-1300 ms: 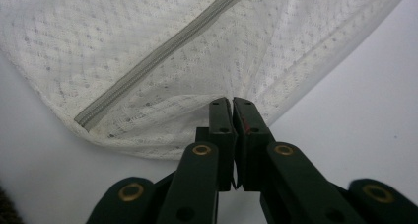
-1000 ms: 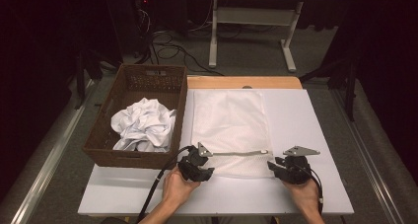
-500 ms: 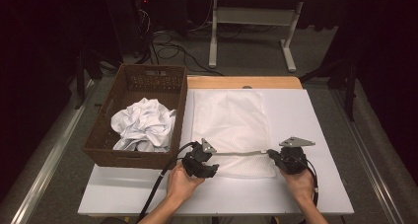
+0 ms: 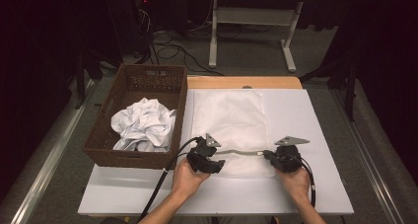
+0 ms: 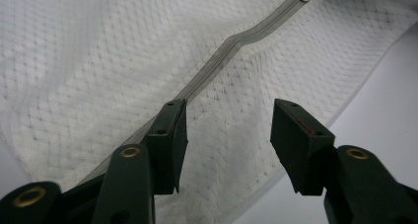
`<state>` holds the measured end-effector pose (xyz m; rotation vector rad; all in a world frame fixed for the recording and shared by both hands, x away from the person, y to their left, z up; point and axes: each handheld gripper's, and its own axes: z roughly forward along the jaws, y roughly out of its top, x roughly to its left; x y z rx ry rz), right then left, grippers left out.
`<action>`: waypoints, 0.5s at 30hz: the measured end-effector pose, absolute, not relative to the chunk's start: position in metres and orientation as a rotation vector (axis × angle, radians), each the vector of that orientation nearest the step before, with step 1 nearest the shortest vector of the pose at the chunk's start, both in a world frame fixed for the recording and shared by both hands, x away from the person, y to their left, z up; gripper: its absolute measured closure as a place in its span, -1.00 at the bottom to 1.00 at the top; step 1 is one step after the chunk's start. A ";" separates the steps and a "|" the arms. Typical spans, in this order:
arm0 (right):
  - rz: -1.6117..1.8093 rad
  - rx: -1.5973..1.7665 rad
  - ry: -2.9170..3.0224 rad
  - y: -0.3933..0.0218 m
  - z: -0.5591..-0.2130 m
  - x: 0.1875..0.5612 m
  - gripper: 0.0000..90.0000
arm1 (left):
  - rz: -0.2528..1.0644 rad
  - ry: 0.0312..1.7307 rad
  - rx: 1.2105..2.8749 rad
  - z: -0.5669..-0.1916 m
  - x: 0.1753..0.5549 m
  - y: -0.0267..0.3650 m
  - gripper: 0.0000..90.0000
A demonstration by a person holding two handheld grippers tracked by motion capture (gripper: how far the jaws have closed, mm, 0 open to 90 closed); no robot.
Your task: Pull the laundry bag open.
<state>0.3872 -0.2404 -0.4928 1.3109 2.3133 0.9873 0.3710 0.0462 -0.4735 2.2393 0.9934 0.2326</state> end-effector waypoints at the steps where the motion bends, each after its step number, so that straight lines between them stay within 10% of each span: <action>1: 1.043 1.340 2.272 -0.244 -0.489 0.387 0.94 | 0.230 0.996 2.227 -0.471 0.372 0.047 0.08; 15: 1.040 1.388 2.211 -0.260 -0.487 0.389 0.93 | 0.179 0.952 2.200 -0.468 0.389 0.015 0.07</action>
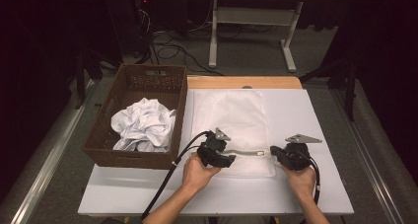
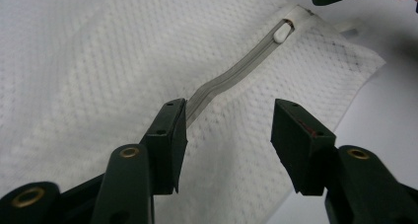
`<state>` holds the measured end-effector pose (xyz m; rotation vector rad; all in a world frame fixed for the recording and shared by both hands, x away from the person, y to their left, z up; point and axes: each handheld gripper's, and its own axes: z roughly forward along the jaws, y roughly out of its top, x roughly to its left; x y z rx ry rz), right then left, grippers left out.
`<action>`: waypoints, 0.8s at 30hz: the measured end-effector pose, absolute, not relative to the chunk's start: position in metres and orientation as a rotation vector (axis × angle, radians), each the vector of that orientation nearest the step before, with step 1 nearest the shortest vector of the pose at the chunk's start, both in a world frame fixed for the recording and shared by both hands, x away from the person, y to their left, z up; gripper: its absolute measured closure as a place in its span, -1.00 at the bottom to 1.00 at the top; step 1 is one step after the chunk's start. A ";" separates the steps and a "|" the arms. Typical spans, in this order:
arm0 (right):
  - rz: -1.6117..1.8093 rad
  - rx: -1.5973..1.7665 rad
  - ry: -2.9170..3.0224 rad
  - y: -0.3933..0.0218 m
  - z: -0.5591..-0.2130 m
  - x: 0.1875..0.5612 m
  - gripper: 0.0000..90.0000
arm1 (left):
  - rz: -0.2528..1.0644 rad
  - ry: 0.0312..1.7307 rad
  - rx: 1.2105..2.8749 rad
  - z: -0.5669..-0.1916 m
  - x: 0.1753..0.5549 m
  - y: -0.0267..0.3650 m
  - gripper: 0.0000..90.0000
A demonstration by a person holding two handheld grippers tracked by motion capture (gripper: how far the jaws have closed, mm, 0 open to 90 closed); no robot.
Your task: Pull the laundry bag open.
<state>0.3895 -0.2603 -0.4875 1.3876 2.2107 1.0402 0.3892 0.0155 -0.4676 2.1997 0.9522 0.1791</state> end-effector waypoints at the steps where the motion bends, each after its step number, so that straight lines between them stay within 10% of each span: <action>1: 1.042 1.386 2.205 -0.262 -0.487 0.389 0.93 | 0.182 0.939 2.216 -0.467 0.391 0.012 0.07; 24: 1.016 1.375 2.258 -0.257 -0.496 0.388 1.00 | 0.145 0.875 2.249 -0.493 0.416 -0.051 0.41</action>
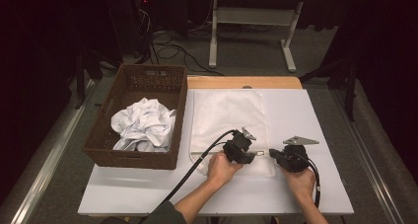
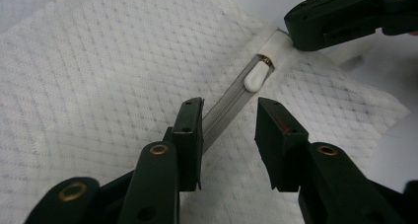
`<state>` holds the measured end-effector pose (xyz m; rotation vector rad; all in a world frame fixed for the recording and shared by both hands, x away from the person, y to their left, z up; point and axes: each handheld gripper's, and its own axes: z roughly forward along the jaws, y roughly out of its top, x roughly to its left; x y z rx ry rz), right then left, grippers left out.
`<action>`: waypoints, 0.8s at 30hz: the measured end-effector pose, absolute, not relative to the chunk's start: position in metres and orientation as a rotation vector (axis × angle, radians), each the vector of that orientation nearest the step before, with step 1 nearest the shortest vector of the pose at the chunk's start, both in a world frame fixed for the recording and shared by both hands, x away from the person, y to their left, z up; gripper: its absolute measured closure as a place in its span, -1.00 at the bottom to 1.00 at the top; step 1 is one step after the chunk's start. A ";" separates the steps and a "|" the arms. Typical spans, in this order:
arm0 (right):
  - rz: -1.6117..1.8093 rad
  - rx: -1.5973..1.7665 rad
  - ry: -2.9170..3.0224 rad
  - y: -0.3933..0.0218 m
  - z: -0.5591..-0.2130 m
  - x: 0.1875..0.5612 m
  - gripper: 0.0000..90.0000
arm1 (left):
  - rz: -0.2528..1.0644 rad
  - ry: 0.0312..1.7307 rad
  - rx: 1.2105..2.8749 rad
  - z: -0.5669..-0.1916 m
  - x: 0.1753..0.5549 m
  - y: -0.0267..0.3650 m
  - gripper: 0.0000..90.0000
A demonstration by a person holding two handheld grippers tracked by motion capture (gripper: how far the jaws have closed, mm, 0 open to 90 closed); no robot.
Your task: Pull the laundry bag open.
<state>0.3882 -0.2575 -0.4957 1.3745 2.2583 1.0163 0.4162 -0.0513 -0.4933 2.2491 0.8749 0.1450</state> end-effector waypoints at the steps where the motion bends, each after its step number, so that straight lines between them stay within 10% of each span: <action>1: 1.016 1.375 2.258 -0.257 -0.496 0.388 1.00 | 0.146 0.875 2.244 -0.494 0.417 -0.052 0.41; 24: 0.951 1.355 2.304 -0.255 -0.504 0.390 1.00 | 0.073 0.849 2.180 -0.505 0.424 -0.068 0.55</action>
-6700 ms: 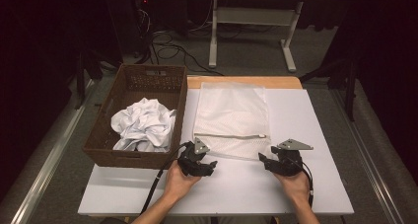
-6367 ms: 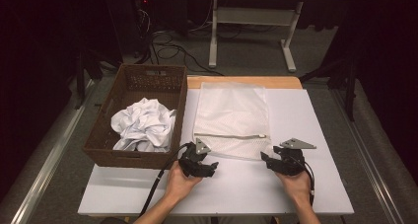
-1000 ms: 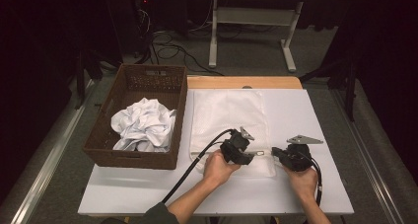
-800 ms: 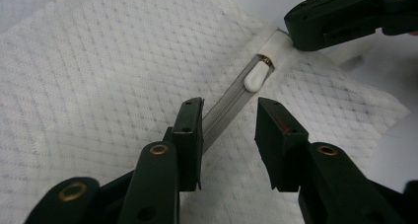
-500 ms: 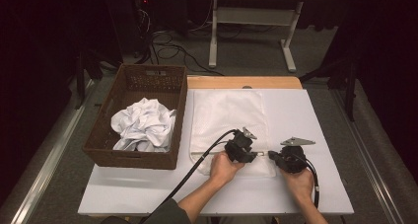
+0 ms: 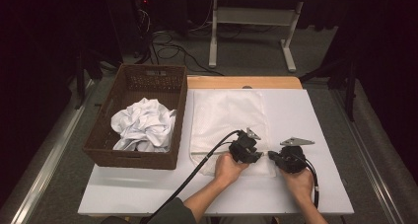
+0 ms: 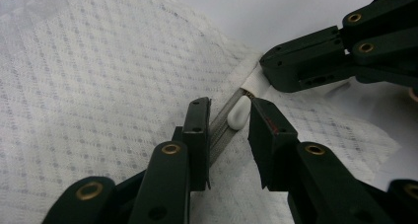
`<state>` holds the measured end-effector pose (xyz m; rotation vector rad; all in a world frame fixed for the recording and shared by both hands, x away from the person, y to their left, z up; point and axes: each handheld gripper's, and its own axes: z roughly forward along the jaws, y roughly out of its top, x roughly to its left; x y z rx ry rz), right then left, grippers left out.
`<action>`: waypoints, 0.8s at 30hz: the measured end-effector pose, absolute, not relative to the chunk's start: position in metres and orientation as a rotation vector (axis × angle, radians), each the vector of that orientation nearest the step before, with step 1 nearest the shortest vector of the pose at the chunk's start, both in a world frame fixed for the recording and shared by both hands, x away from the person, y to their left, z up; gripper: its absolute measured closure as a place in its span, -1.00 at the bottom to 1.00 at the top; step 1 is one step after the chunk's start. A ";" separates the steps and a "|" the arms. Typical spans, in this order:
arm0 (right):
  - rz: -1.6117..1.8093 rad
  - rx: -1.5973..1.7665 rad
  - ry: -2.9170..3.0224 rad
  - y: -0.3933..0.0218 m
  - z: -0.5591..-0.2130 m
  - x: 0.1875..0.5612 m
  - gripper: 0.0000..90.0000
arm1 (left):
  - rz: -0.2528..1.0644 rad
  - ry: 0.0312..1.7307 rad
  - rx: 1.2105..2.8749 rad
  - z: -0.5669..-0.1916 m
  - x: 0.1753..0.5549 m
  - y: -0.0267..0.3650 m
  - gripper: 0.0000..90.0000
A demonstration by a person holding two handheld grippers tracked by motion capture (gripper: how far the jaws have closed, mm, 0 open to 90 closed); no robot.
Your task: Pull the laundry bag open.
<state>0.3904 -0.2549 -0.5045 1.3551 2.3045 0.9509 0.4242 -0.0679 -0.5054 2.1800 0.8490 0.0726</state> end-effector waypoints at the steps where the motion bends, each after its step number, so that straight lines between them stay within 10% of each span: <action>1: 0.952 1.355 2.305 -0.255 -0.505 0.390 1.00 | 0.073 0.849 2.180 -0.505 0.424 -0.068 0.56; 13: 0.951 1.352 2.308 -0.256 -0.505 0.391 1.00 | 0.083 0.791 2.176 -0.503 0.421 -0.073 0.67; 17: 0.963 1.355 2.310 -0.257 -0.505 0.391 1.00 | 0.094 0.750 2.171 -0.502 0.421 -0.070 0.99; 24: 0.962 1.359 2.301 -0.256 -0.505 0.391 1.00 | 0.117 0.775 2.165 -0.497 0.420 -0.068 0.78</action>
